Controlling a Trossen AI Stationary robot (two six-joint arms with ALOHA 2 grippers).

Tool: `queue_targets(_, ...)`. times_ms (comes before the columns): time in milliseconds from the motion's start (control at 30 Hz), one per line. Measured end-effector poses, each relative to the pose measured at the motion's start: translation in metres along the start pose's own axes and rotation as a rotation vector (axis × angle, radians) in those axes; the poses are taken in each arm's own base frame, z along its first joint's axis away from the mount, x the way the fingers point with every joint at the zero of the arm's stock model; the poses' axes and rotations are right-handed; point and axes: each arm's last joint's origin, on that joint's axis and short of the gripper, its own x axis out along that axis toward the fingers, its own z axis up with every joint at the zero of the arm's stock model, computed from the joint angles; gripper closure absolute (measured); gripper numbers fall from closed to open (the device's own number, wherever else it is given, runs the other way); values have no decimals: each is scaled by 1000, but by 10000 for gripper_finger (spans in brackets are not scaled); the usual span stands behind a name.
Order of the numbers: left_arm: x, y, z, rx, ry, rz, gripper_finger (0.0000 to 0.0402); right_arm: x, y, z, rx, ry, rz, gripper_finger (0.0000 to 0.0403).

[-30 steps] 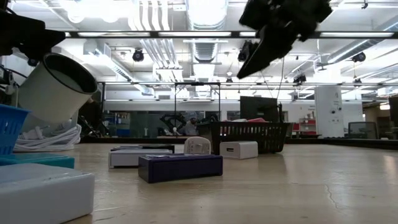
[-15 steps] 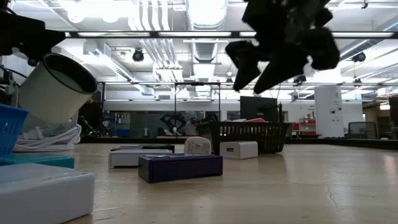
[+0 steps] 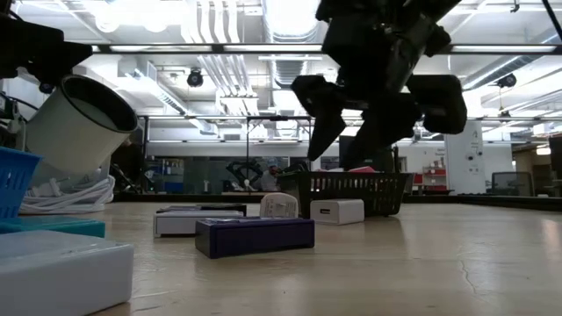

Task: Pick & Place Office items
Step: Put the white charger adapter into the black bin

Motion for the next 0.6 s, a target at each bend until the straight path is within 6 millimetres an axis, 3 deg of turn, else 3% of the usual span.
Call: queue_targets(600,0,0,0,4,2,-1,177,21,0,-1,67,106,80,243)
